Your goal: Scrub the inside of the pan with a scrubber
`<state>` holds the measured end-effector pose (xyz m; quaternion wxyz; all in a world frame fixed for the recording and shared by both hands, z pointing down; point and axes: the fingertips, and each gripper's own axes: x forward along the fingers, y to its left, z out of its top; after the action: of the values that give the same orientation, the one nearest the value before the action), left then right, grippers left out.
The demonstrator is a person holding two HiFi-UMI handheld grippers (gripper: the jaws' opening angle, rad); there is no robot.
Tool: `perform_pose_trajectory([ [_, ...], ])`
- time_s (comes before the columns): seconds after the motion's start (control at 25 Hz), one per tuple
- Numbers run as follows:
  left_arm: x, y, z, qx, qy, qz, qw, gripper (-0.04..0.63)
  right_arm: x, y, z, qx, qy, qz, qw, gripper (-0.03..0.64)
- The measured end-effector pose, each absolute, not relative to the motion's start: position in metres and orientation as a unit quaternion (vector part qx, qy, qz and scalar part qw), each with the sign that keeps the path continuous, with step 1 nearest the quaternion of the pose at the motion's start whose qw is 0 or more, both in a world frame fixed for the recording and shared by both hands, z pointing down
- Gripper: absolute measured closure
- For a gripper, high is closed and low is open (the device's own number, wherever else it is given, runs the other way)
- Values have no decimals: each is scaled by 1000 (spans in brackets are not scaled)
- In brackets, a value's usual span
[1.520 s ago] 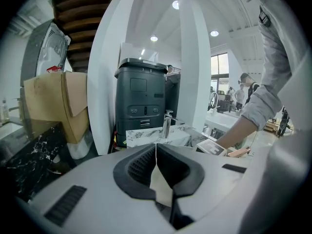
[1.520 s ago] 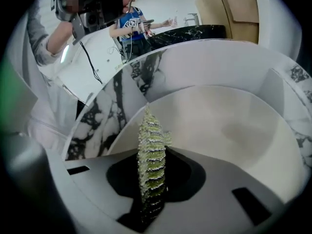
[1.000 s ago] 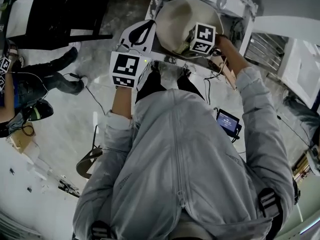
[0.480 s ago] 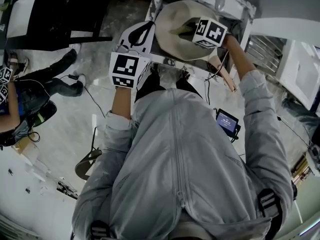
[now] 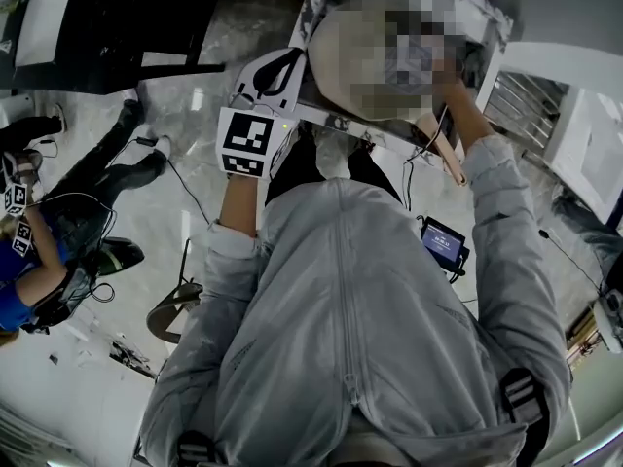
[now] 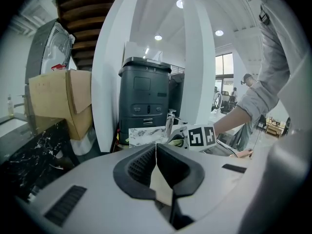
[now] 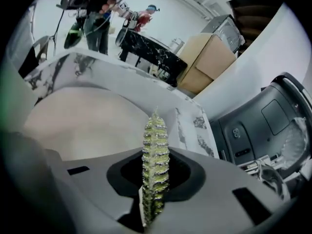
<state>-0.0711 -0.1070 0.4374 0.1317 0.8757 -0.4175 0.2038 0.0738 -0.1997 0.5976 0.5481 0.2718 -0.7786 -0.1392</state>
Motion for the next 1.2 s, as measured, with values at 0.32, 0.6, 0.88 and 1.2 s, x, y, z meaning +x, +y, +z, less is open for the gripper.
perform_pose_trajectory([
  [0.32, -66, -117, 442, 878, -409, 209, 134, 571, 111, -220, 631, 312, -725, -118, 602, 534],
  [0.6, -62, -121, 447, 879, -403, 215, 136, 572, 113, -213, 649, 295, -711, -148, 621, 534],
  [0.88, -60, -119, 451, 879, -401, 217, 142, 572, 112, -199, 668, 282, -725, -89, 623, 532],
  [1.2, -63, -110, 456, 876, -402, 225, 145, 571, 116, -157, 707, 224, -719, 0, 658, 534],
])
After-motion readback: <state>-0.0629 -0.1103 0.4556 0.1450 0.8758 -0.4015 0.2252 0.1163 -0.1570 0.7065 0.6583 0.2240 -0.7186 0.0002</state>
